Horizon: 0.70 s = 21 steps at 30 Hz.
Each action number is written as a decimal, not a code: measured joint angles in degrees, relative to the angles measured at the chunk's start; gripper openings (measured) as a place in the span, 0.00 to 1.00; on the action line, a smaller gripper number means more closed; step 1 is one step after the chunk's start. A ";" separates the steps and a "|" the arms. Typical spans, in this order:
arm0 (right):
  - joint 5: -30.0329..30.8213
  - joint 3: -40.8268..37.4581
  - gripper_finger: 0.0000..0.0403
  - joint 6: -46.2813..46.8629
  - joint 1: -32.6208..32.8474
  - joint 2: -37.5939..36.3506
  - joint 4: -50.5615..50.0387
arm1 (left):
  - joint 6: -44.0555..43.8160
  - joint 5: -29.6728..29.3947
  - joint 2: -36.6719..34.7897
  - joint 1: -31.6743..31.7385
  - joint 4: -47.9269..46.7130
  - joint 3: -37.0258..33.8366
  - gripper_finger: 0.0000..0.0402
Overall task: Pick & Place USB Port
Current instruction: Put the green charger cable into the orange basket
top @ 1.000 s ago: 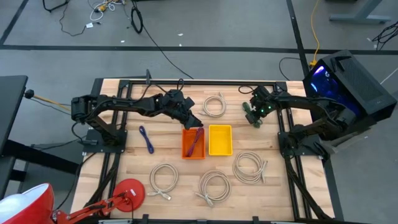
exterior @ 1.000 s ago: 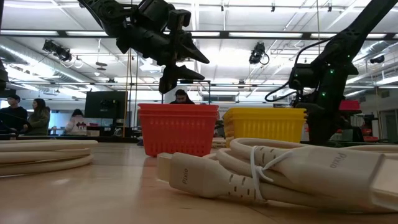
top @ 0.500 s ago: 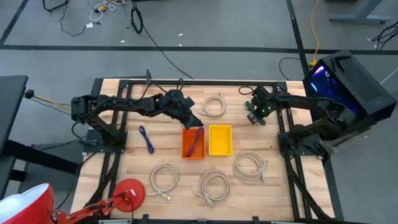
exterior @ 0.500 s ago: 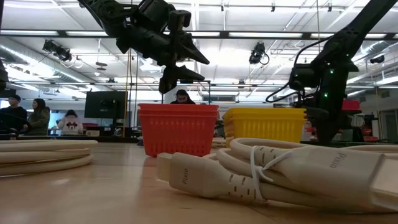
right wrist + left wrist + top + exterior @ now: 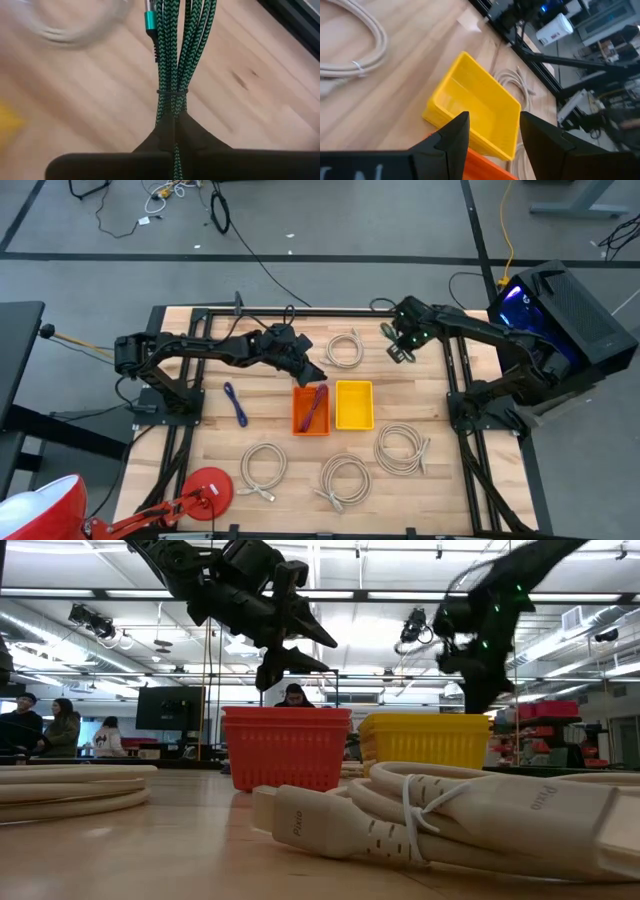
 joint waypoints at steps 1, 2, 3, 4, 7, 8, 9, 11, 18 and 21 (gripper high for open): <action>-0.92 1.70 0.00 0.33 1.22 0.00 -0.61 | -0.02 -0.05 -0.01 0.44 0.24 0.00 0.45; -1.49 3.49 0.00 0.87 2.65 0.00 -0.72 | -0.05 -0.15 -0.01 0.90 0.68 0.00 0.45; -1.78 5.15 0.00 1.27 4.18 -0.12 -0.69 | -0.07 -0.17 0.01 1.37 1.38 0.00 0.45; -1.83 6.69 0.00 1.79 5.80 -0.24 -0.98 | -0.09 -0.17 0.01 1.78 2.32 0.00 0.45; -2.08 11.32 0.00 3.62 10.93 -0.27 -2.19 | -0.40 -0.16 0.01 3.05 6.55 0.00 0.45; -2.01 12.99 0.00 4.41 12.90 -0.36 -2.36 | -0.72 -0.09 0.01 3.50 7.95 0.00 0.45; -2.02 14.57 0.00 5.47 14.79 -0.44 -2.36 | -1.05 -0.02 0.01 3.94 9.11 0.00 0.45; -2.05 17.93 0.00 6.93 18.38 -0.45 -2.73 | -1.59 0.31 0.01 4.80 11.33 0.00 0.45; 4.05 28.58 0.00 10.39 29.27 -0.66 -3.02 | -5.04 4.34 0.01 6.48 21.49 0.00 0.45; 7.91 30.58 0.00 10.95 32.18 -0.68 -3.01 | -6.74 6.73 0.01 6.18 28.99 0.00 0.45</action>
